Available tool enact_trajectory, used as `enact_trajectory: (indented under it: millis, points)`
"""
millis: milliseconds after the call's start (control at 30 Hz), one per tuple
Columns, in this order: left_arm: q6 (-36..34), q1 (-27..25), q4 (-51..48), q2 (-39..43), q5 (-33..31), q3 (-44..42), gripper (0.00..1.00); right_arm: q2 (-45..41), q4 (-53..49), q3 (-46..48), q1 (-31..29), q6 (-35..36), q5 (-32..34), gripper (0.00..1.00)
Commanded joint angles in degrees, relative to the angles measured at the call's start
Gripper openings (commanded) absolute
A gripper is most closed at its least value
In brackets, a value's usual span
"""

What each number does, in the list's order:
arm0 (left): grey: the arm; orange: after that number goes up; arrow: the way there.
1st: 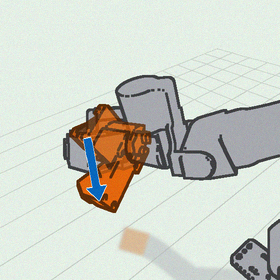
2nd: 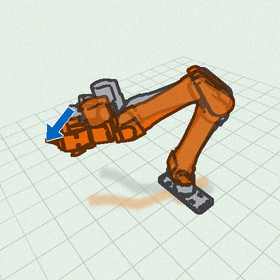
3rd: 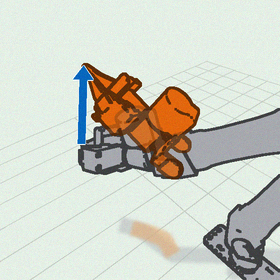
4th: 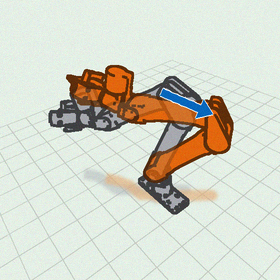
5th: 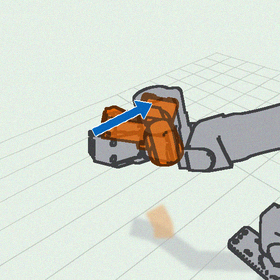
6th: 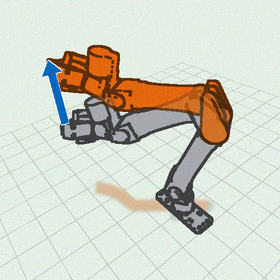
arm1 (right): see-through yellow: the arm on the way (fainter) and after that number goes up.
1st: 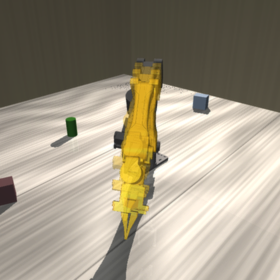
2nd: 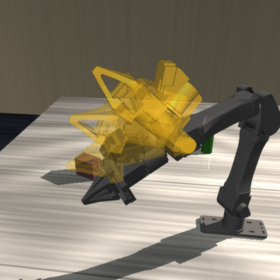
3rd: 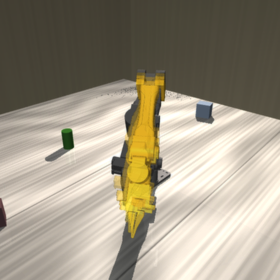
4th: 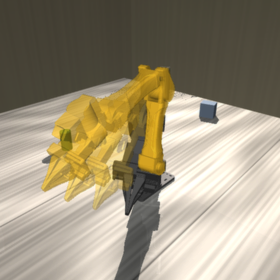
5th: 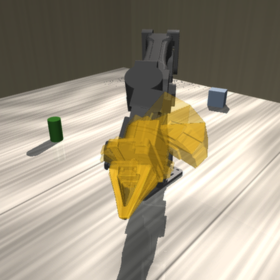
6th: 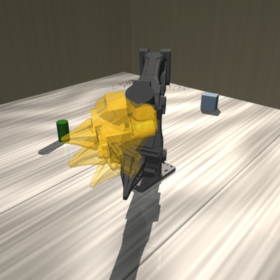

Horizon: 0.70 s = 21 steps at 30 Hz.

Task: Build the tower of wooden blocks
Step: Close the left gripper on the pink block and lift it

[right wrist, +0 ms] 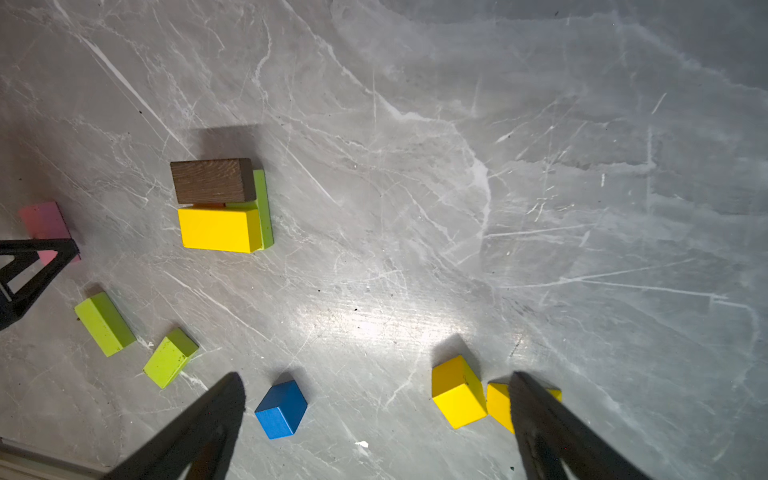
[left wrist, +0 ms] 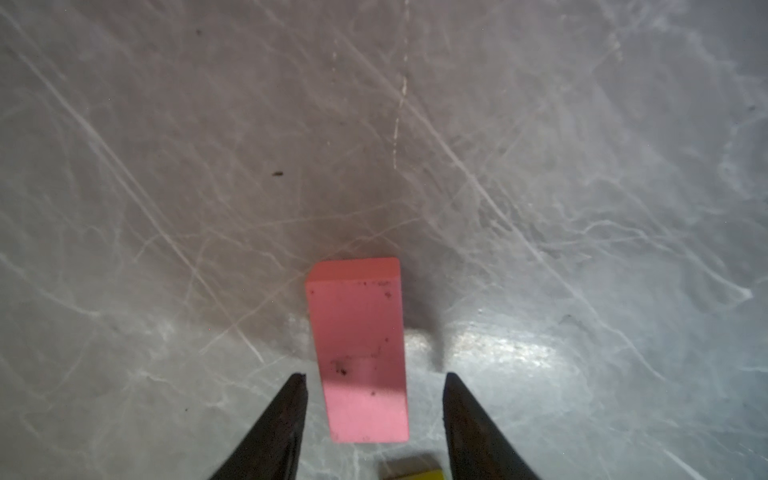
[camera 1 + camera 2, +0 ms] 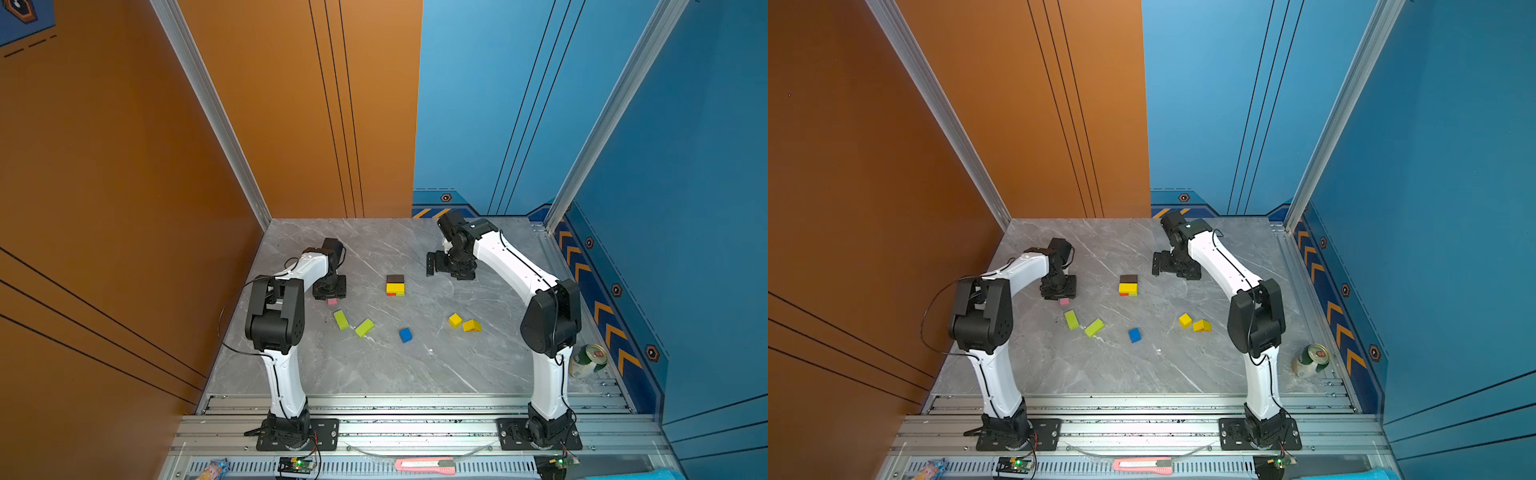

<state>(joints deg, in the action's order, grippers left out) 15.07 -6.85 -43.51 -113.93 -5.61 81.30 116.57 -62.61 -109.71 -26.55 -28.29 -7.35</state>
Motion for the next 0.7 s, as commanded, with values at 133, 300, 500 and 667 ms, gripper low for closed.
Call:
enact_trajectory:
  millis: [133,300,500,667]
  points:
    - [2.33,0.88,-0.44,-0.67,-0.91,-0.53,0.43,-4.96,-1.71,2.61,-0.77,0.26,2.67,1.0]
    - [2.46,0.95,-0.27,-1.05,-0.98,-0.66,0.28,-6.49,-1.65,3.52,-0.7,0.69,3.06,1.0]
    - [2.51,1.45,1.28,-1.45,0.04,-1.79,0.28,-8.57,-1.62,4.36,-0.61,1.87,3.86,1.0]
    - [2.84,1.58,1.92,-2.0,0.37,-2.32,0.33,-11.33,-0.85,6.44,-0.27,2.18,4.41,1.0]
